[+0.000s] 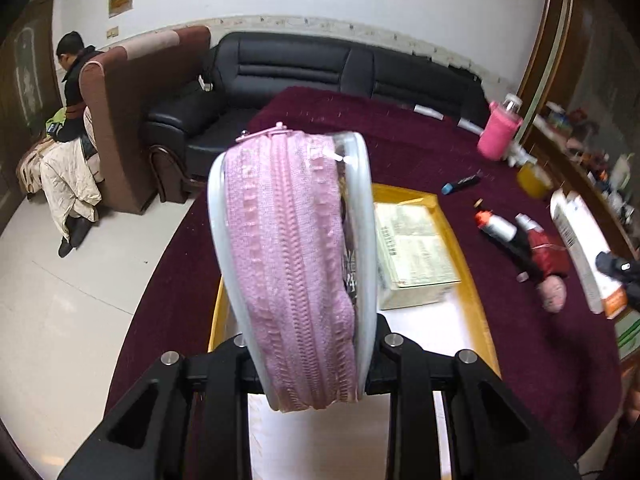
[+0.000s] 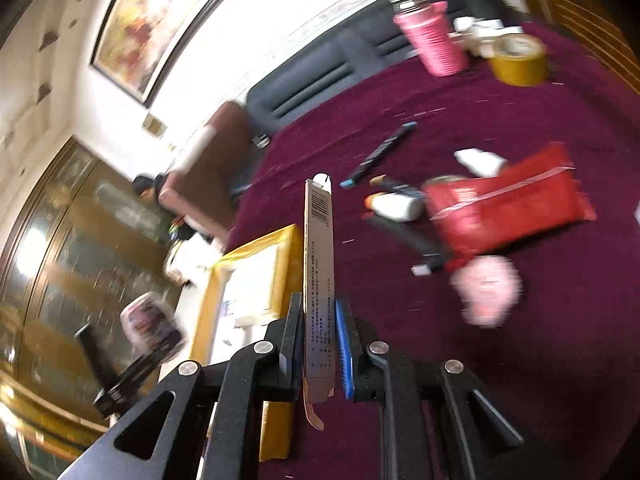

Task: Organize objects
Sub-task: 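Carry the pink pouch toward the tray while the right gripper grasps the white tube box, then place the pink pouch on the tray while the right gripper sets the tube box there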

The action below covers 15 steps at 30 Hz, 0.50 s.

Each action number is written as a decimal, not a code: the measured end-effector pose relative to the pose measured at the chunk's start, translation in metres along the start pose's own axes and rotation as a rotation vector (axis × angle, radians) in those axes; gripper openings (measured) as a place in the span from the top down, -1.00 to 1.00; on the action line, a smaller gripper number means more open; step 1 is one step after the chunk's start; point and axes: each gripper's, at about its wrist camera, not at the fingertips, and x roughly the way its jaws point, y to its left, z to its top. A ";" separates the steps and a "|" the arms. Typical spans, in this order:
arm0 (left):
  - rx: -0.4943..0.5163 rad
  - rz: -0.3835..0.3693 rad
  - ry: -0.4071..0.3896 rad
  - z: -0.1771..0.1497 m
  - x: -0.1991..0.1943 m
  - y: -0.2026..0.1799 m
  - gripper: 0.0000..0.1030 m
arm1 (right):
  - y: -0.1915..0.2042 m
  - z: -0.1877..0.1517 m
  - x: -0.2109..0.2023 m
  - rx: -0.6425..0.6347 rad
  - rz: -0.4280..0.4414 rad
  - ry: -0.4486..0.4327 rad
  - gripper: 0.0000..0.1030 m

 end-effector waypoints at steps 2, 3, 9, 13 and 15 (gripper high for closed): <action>0.023 0.014 0.031 0.006 0.018 0.001 0.48 | 0.021 -0.002 0.020 -0.019 0.039 0.038 0.68; 0.034 0.023 0.043 0.009 0.025 0.002 0.48 | 0.027 -0.002 0.027 -0.027 0.050 0.055 0.68; 0.082 0.058 0.125 0.025 0.062 0.007 0.48 | 0.070 -0.016 0.083 -0.077 0.083 0.157 0.67; 0.108 0.078 0.157 0.030 0.078 0.009 0.48 | 0.084 -0.033 0.119 -0.090 0.085 0.235 0.67; 0.116 0.082 0.162 0.031 0.083 0.009 0.48 | 0.088 -0.042 0.135 -0.094 0.083 0.273 0.67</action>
